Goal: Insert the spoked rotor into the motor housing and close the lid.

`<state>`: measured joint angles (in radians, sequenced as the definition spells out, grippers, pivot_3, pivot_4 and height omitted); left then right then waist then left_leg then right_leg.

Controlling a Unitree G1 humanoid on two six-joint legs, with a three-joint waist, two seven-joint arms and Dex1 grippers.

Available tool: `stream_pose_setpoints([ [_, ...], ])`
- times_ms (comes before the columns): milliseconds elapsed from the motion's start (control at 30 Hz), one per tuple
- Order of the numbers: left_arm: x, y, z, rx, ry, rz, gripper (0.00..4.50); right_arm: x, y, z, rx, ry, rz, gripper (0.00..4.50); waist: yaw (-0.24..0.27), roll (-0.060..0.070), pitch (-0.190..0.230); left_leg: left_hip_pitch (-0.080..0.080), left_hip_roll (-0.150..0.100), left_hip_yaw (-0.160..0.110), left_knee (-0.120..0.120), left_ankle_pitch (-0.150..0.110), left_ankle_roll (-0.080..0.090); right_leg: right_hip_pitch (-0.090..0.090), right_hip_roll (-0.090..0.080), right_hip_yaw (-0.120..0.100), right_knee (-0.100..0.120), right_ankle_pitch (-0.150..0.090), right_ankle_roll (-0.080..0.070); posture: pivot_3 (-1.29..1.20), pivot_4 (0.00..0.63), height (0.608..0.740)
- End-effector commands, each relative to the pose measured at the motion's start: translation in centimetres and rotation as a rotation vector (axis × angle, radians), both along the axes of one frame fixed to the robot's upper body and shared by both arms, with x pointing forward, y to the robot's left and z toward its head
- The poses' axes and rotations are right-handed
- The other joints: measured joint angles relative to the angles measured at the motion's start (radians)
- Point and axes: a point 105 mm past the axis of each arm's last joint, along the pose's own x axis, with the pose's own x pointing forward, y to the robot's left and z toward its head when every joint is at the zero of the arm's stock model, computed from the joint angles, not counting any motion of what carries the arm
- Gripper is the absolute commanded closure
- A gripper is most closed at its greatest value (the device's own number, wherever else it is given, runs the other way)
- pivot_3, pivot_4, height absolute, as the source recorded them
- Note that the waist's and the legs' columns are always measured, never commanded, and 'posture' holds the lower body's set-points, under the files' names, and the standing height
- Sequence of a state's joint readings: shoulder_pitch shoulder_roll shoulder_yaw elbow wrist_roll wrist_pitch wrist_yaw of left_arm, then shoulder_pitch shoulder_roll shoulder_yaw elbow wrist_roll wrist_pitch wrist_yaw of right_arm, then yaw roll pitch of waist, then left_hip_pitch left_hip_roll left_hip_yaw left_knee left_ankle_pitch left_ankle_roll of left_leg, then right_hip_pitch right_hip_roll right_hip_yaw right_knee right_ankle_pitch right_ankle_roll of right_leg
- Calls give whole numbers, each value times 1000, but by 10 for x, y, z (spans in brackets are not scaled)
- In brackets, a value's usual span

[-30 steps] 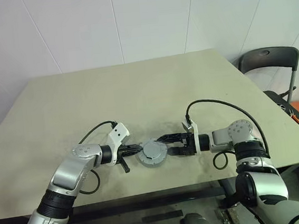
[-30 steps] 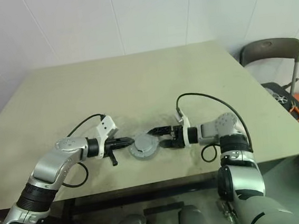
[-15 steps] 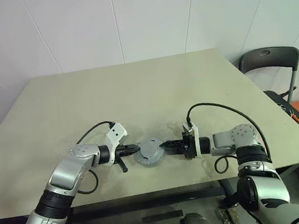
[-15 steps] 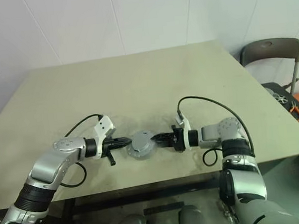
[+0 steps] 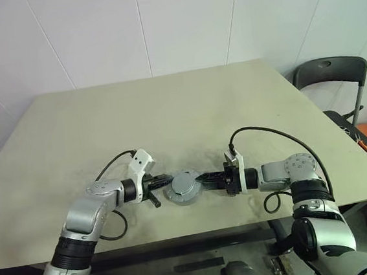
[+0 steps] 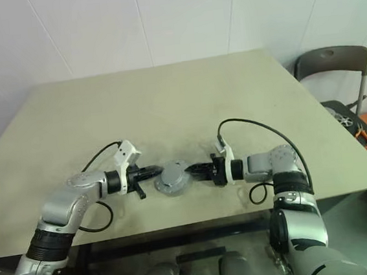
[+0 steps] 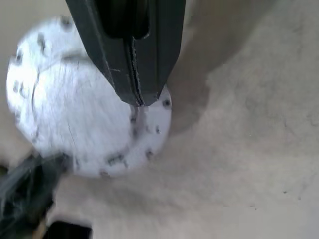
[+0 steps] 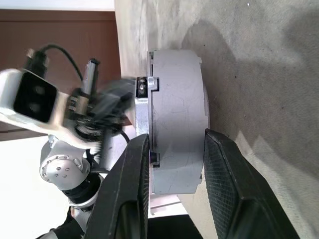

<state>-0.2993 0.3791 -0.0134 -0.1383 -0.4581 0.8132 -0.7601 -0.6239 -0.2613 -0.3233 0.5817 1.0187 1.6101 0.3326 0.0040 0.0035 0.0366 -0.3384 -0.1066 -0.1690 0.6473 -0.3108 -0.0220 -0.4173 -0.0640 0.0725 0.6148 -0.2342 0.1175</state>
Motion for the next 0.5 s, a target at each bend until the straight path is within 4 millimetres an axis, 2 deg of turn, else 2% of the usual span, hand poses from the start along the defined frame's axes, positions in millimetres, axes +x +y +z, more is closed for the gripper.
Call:
stream_pose_setpoints([
  [33,17,20,43,-179,-65,141,4500,6,6,21,70,-72,6,3327,-3,-1,0,-2,0,0,0,0,0,-2,0,0,0,0,-1,0,0,740],
  [133,24,46,39,-218,37,291,4500,8,6,27,87,-85,1,3327,-18,0,0,-2,0,0,-1,0,0,-4,0,1,1,1,-1,0,0,740],
  [233,21,70,33,-358,223,359,4500,14,7,41,135,-122,-9,3327,-24,0,0,-2,0,1,-1,0,0,-4,0,1,1,1,-1,0,0,740],
  [300,14,74,34,-500,325,316,4500,16,7,50,149,-147,-4,3327,-24,-1,0,-2,0,1,-1,0,0,-4,1,1,1,1,-1,0,0,740],
  [367,11,77,30,-561,404,328,4500,19,8,57,163,-163,-5,3327,-24,-1,0,-2,0,1,0,0,0,-5,1,1,2,1,-1,0,0,740],
  [500,-7,69,18,-633,526,271,4500,23,9,72,180,-201,12,3327,-21,-2,0,-3,0,1,0,0,-1,-4,0,1,2,1,-1,0,0,740],
])
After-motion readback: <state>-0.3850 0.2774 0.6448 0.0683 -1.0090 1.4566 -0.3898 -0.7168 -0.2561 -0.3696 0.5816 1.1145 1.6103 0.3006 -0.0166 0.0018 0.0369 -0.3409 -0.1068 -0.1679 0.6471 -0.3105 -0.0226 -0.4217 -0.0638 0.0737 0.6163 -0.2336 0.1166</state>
